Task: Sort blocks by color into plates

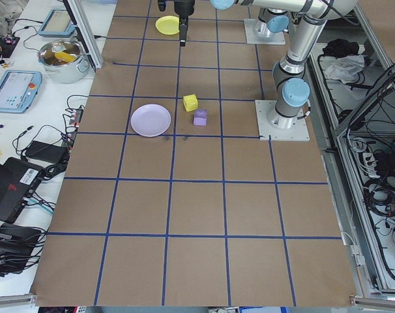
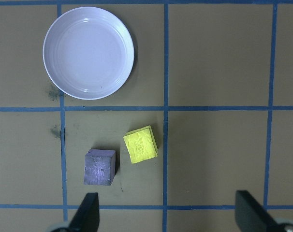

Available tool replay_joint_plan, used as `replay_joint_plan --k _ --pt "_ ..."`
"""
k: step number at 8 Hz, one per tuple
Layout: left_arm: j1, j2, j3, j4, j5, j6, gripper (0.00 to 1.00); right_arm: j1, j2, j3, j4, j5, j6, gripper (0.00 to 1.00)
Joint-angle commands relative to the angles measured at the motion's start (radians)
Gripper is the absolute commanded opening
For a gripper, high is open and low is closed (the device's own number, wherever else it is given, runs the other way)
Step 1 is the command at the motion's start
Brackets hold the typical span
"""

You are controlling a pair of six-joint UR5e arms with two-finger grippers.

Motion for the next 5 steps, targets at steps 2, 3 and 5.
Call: replay_joint_plan --k 2,3,5 --pt "0.021 -0.005 -0.013 -0.004 0.005 0.062 1.00 -0.001 0.004 0.002 -0.012 -0.004 0.001 1.00" --pt "0.044 -0.007 -0.018 -0.022 0.012 0.083 1.00 -0.001 0.004 0.009 -0.010 0.002 0.004 1.00" --pt "0.116 0.001 -0.088 -0.032 0.011 0.085 1.00 -0.002 -0.005 0.040 -0.009 0.001 0.003 1.00"
